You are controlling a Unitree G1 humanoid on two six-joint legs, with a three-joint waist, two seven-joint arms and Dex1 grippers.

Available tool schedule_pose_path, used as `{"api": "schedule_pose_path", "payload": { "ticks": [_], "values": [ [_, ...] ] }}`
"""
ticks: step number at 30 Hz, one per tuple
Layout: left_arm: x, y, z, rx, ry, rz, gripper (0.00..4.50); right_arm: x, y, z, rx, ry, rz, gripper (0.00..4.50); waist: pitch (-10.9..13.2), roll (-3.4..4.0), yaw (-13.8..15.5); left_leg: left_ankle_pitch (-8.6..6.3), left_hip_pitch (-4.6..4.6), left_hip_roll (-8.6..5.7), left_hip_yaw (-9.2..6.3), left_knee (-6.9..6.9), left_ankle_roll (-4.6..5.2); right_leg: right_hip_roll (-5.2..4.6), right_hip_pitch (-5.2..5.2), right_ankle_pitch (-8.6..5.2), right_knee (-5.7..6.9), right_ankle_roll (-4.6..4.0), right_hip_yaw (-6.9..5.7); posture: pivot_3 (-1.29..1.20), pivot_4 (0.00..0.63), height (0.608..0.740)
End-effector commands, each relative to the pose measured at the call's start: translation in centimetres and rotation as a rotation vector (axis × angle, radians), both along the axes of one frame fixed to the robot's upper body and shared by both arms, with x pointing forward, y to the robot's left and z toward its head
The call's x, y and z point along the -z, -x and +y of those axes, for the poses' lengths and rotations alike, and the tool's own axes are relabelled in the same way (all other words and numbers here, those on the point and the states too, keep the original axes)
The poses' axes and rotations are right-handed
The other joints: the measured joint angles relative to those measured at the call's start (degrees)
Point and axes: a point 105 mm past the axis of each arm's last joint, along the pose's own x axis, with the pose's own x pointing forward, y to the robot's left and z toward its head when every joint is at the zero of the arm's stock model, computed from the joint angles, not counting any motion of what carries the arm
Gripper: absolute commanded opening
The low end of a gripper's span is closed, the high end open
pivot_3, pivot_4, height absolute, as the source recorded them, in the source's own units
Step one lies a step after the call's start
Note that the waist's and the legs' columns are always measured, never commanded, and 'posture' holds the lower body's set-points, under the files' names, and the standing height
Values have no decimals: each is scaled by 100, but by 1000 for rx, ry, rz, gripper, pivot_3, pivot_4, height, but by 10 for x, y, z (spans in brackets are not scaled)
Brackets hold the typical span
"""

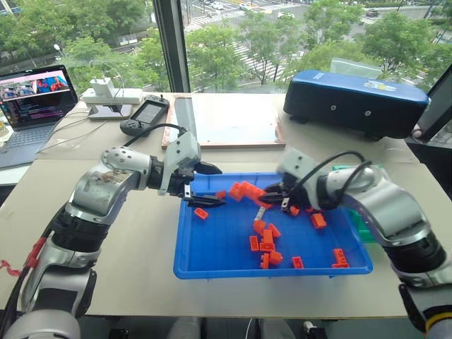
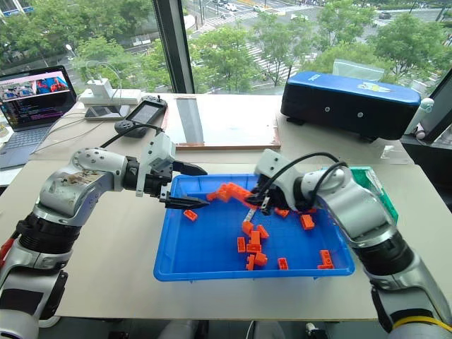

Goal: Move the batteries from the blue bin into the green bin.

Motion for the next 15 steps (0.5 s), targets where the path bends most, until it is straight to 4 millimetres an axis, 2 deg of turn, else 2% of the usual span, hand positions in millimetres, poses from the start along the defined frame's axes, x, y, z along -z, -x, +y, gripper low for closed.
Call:
{"api": "schedule_pose_path", "payload": {
  "ticks": [1,5,7,8,10,12,15],
  "values": [
    [-14,2,6,-12,7,-59,4500,8,3,25,-45,-22,16,952,0,0,-18,0,0,-1,0,-1,0,0,0,0,4,0,1,0,150,732],
    [-13,4,8,-22,6,-56,4500,6,0,35,-30,-69,38,952,0,0,-30,1,-1,-3,-4,0,-1,0,0,0,18,0,-1,0,150,732],
    [-13,5,8,-24,7,-54,4500,8,2,36,-34,-63,44,1561,0,0,-24,1,-1,-3,-5,0,-1,0,0,0,19,0,-2,0,150,732],
    [-13,6,8,-25,8,-51,4500,9,3,37,-39,-60,47,1715,0,0,-25,1,-1,-3,-6,0,-1,0,0,0,18,0,-3,0,150,732],
    [-12,6,8,-25,9,-48,4500,8,4,37,-43,-67,49,2428,0,0,-38,1,-1,-3,-6,0,-1,0,-1,0,18,0,-4,0,150,732],
    [-12,6,7,-24,11,-46,4500,2,4,34,-38,-83,46,3180,0,0,-51,1,0,-2,-6,-1,-1,0,-2,0,18,0,-4,0,150,732],
    [-12,6,6,-19,12,-43,4500,-11,2,23,-10,-111,37,4038,0,0,-56,1,0,-2,-6,-1,-1,0,-3,0,19,0,-3,0,150,732]
  ]
}}
